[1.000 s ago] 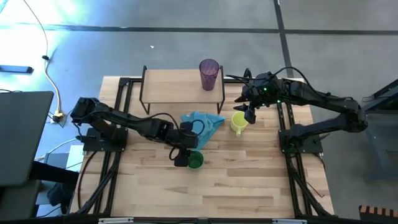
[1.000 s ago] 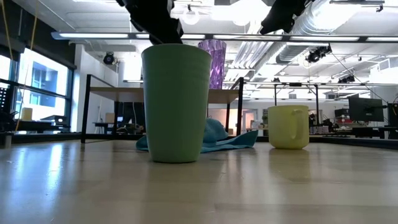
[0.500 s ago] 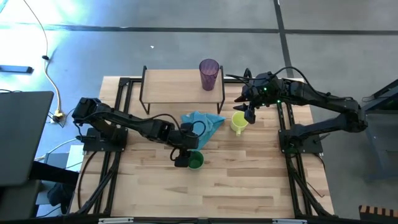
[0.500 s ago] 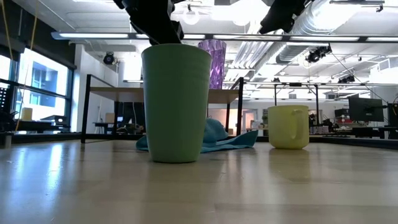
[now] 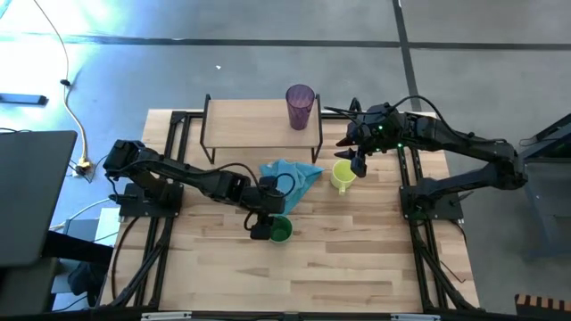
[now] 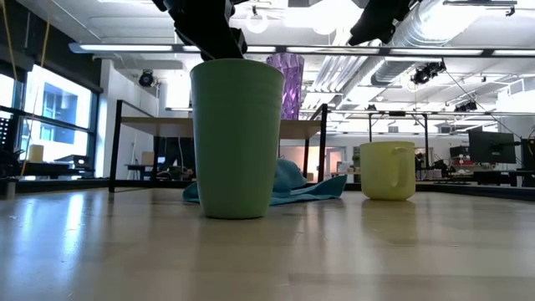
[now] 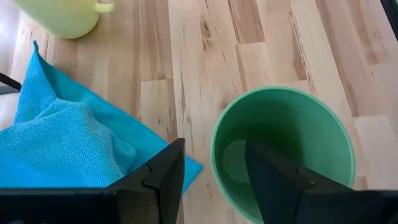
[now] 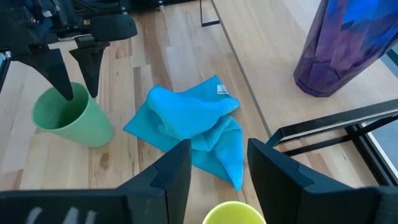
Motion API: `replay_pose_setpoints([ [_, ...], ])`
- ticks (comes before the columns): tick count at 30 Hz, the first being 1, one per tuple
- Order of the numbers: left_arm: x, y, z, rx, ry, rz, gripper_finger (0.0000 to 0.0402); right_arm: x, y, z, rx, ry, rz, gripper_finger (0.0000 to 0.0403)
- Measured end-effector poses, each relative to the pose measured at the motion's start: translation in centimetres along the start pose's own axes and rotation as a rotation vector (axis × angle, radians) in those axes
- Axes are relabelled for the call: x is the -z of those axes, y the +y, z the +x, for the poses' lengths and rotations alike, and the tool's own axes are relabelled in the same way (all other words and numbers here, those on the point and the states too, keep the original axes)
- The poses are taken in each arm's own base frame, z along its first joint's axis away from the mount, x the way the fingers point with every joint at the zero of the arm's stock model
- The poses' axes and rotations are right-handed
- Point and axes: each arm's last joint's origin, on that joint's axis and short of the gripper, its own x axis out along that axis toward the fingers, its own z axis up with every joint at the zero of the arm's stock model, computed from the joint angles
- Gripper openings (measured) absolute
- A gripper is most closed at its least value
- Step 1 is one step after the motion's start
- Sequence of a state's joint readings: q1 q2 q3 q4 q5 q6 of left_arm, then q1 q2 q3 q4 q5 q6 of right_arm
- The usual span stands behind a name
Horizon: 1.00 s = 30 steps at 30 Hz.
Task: Stack small to large cups/mugs on shelf
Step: Put the green cup on the shelf
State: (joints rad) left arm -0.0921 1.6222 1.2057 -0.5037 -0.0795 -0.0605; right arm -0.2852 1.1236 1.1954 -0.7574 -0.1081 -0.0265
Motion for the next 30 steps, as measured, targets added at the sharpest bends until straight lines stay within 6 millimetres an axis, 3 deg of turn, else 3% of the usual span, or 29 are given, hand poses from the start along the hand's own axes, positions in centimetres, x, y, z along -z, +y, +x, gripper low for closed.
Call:
replay_pose_setpoints([
  [13, 0.0, -0.1, 0.0, 0.026, 0.005, -0.014, 0.0156, 0.0, 0.0, 0.0, 0.0, 0.0, 0.01, 0.0149],
  [24, 0.7, -0.2, 2.3, 0.021, 0.076, -0.018, 0.0156, 0.0, 0.0, 0.0, -0.001, 0.0, 0.018, 0.0149],
  [30, 0.8, -0.2, 2.2, 0.02, 0.091, -0.017, 0.0156, 0.0, 0.0, 0.0, -0.001, 0.001, 0.019, 0.0149],
])
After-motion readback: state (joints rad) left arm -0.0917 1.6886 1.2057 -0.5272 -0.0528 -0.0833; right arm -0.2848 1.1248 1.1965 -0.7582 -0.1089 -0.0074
